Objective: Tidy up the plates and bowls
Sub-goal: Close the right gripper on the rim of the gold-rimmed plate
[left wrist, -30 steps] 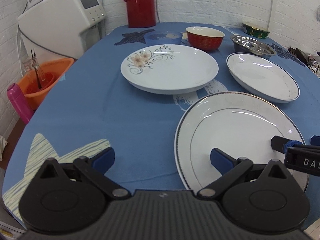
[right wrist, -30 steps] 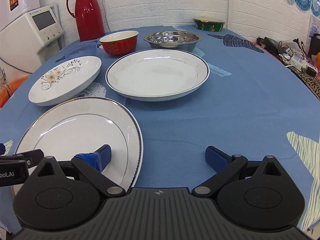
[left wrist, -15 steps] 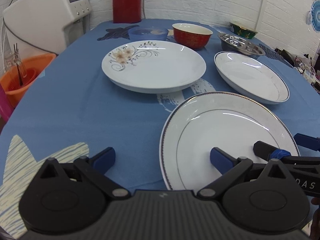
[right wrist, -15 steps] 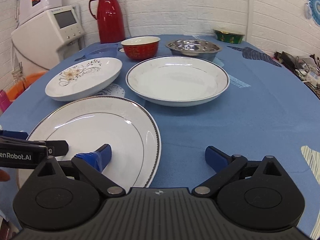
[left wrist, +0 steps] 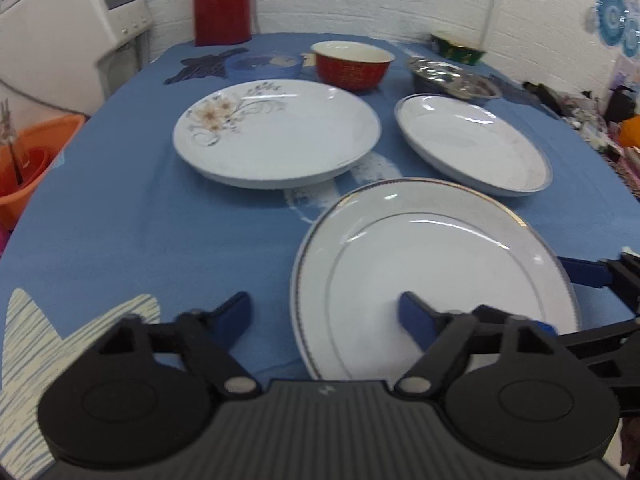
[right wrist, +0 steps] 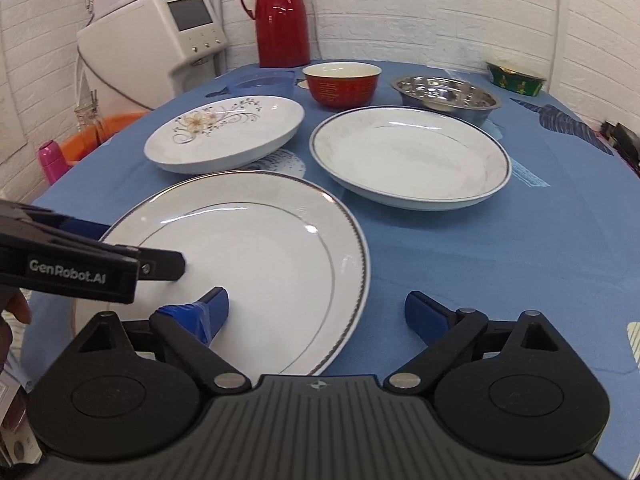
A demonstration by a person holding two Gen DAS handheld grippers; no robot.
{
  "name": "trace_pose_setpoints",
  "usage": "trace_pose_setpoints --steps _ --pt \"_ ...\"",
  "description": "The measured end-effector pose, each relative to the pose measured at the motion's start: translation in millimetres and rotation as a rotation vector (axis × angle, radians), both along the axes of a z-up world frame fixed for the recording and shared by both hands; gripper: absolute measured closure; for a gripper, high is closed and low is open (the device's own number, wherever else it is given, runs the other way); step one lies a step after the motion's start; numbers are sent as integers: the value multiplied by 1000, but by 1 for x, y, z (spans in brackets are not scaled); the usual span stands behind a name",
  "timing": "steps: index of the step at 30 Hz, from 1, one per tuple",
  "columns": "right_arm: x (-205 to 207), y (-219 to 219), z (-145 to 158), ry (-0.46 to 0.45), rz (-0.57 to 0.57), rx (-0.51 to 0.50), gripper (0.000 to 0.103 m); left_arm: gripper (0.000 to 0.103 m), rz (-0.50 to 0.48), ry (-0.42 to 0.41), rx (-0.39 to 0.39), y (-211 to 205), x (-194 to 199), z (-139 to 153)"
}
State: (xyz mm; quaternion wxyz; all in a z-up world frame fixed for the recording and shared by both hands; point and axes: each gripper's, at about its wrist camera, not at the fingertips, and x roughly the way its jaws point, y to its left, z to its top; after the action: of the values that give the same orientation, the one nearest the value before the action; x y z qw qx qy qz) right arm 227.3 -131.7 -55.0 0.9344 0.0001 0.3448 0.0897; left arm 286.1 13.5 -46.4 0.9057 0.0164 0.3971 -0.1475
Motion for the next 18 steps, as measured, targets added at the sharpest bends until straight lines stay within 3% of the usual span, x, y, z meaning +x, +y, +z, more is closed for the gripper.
trace_pose_setpoints --steps 1,3,5,8,12,18 --pt "-3 3 1 -13 28 9 45 52 -15 -6 9 -5 -3 2" --pt "-4 6 3 -16 22 11 49 55 -9 -24 6 -5 -2 1" --pt "-5 8 5 -5 5 21 51 73 7 -14 -32 3 1 1" --pt "-9 18 10 18 14 76 51 74 36 -14 -13 14 -1 6" --pt "-11 50 16 -40 54 83 51 73 97 -34 -5 48 -13 17" --pt "10 99 13 -49 150 107 51 73 220 -43 19 101 -17 17"
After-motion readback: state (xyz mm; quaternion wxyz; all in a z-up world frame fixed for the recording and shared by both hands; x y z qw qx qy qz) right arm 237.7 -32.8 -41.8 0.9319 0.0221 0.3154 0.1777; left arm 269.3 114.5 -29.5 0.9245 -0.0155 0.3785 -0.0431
